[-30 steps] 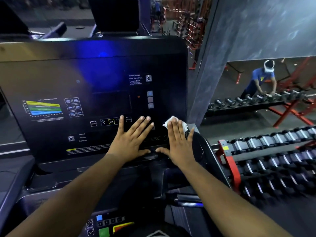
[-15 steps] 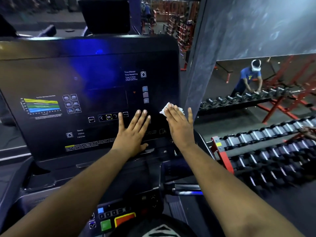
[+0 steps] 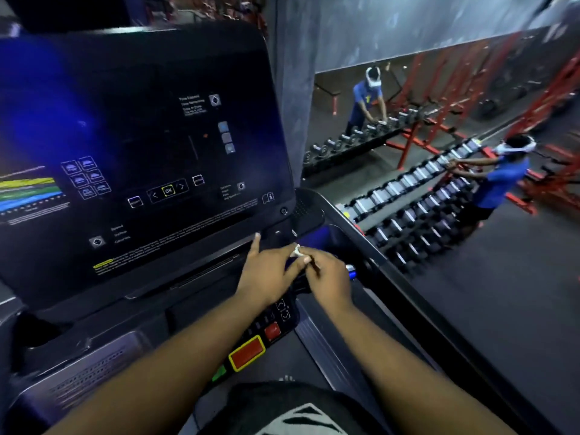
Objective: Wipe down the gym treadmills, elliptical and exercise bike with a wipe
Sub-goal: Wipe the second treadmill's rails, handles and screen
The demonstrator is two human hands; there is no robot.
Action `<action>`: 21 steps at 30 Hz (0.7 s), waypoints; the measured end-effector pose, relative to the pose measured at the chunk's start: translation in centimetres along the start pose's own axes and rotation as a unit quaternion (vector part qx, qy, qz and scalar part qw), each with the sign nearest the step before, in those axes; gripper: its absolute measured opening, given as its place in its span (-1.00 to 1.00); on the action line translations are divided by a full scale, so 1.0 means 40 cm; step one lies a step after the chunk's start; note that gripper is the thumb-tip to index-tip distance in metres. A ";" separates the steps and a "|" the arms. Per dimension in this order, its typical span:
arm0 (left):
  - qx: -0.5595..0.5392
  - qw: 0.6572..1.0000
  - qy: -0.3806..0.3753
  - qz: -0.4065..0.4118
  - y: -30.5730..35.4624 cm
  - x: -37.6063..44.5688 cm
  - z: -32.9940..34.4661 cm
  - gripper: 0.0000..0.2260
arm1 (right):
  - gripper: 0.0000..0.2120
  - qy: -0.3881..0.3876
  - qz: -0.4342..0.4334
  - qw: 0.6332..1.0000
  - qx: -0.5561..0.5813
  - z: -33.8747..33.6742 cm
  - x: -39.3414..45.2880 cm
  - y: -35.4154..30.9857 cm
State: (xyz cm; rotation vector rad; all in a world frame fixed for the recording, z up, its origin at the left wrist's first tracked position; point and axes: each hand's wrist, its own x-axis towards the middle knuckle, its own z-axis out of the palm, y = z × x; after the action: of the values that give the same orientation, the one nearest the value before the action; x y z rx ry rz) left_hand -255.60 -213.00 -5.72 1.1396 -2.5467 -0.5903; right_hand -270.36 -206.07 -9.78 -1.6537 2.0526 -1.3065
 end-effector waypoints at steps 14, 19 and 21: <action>-0.434 0.891 -0.110 -0.076 0.120 -0.080 0.155 -0.78 | -0.56 -0.032 0.296 0.900 0.319 -0.150 -0.220 0.050; -0.365 0.920 -0.130 -0.062 0.129 -0.050 0.205 -0.93 | -0.80 -0.106 0.306 0.905 0.277 -0.209 -0.213 0.097; -0.335 0.931 -0.131 -0.068 0.143 -0.030 0.223 -0.88 | -0.87 -0.105 0.312 0.909 0.255 -0.241 -0.199 0.125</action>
State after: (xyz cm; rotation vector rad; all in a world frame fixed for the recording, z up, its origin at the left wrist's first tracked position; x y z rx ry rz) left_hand -262.23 -206.43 -10.90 1.0201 -2.1571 -1.5865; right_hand -277.08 -194.43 -10.54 -0.7774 1.6918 -1.2115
